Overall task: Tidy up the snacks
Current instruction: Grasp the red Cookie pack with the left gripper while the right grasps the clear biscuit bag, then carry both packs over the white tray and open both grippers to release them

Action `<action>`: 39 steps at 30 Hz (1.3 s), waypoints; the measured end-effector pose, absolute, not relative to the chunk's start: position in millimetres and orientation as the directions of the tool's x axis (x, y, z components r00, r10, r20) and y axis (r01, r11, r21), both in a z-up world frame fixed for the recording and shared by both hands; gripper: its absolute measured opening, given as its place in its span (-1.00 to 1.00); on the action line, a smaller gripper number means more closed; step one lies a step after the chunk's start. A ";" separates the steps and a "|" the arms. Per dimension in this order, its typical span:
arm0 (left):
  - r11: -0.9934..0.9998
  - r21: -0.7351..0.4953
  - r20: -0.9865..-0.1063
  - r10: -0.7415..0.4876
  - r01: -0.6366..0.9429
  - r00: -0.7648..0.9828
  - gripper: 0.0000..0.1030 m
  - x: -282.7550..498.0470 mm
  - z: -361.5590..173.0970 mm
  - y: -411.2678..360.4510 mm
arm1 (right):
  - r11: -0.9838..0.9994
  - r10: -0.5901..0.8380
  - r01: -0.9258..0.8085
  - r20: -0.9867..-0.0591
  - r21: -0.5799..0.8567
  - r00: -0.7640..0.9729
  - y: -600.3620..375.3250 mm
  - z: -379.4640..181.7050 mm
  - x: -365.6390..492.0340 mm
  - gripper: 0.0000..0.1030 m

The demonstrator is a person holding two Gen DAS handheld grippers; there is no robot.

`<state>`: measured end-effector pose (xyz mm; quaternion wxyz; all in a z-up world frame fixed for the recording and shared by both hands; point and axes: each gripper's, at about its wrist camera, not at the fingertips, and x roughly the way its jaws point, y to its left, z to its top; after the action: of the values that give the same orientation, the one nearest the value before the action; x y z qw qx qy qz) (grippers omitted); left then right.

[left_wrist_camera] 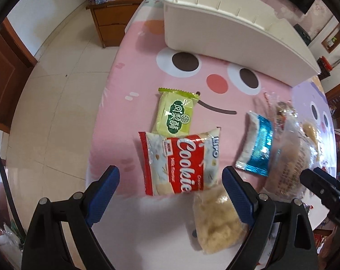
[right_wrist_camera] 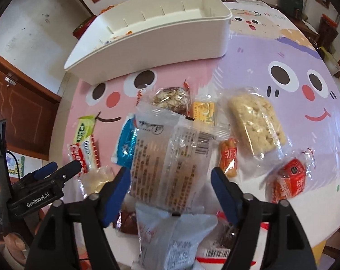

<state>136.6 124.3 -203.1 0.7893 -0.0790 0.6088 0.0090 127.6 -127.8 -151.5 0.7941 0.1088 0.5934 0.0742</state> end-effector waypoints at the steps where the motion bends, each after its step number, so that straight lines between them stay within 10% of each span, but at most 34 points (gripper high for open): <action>1: 0.987 -0.113 -0.964 -0.081 -0.115 0.253 0.78 139.4 -206.3 124.9 | 0.967 0.238 0.016 -0.929 0.252 0.284 -126.4 -153.9 129.0 0.56; 14: 0.990 -0.071 -0.980 -0.047 -0.120 0.193 0.76 176.4 -234.1 111.0 | 0.977 0.176 0.076 -0.959 0.197 0.223 -108.3 -187.8 148.4 0.66; 21: 0.993 -0.066 -0.978 -0.045 -0.093 0.206 0.00 180.8 -227.6 98.6 | 0.981 0.164 0.064 -0.957 0.183 0.238 -105.4 -185.9 148.3 0.40; 39: 0.977 -0.181 -0.920 -0.126 -0.115 0.372 -0.02 157.3 -142.6 122.6 | 0.967 0.204 0.053 -0.885 0.248 0.418 -129.8 -117.0 136.2 0.31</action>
<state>157.3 122.6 -142.6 0.8212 -0.1077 0.5604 -0.0034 136.2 -129.8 -117.0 0.8336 0.1195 0.5375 0.0452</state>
